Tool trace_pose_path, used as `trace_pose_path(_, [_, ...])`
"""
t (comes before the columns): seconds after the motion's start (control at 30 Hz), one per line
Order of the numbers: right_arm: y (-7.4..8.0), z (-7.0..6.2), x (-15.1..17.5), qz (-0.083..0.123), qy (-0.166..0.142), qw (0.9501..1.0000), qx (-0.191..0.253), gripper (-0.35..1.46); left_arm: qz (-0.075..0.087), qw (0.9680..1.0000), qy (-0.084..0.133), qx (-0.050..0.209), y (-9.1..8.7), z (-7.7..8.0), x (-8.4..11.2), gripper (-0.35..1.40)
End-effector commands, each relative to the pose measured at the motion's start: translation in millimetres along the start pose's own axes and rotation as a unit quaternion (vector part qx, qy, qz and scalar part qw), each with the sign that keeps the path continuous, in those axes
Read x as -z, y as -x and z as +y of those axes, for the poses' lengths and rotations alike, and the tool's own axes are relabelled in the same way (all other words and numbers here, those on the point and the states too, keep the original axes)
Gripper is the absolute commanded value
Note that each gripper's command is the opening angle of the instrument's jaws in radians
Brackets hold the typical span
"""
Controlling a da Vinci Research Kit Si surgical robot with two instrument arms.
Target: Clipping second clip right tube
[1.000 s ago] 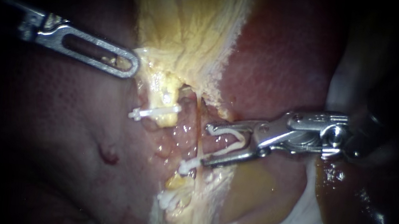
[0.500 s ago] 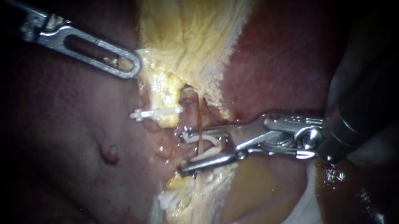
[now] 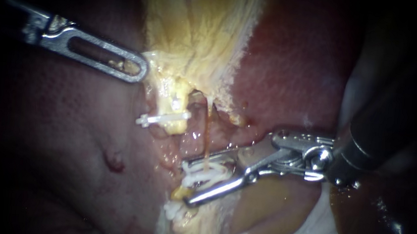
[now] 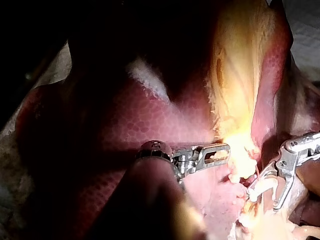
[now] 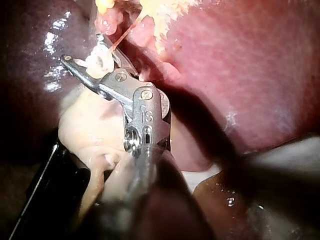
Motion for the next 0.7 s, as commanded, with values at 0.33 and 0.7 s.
trace_pose_path(0.33, [-1.5, -2.3, -0.7, 0.026, -0.037, 0.9990, -0.003, 0.48, 0.000, 1.0000, -0.001, 0.000, 0.0, 0.2, 0.0, -0.35])
trace_pose_path(0.7, [-1.6, -2.1, 0.1, 0.030, -0.041, 0.9987, -0.003, 0.40, 0.000, 1.0000, -0.001, 0.000, 0.0, 0.2, -0.1, -0.35])
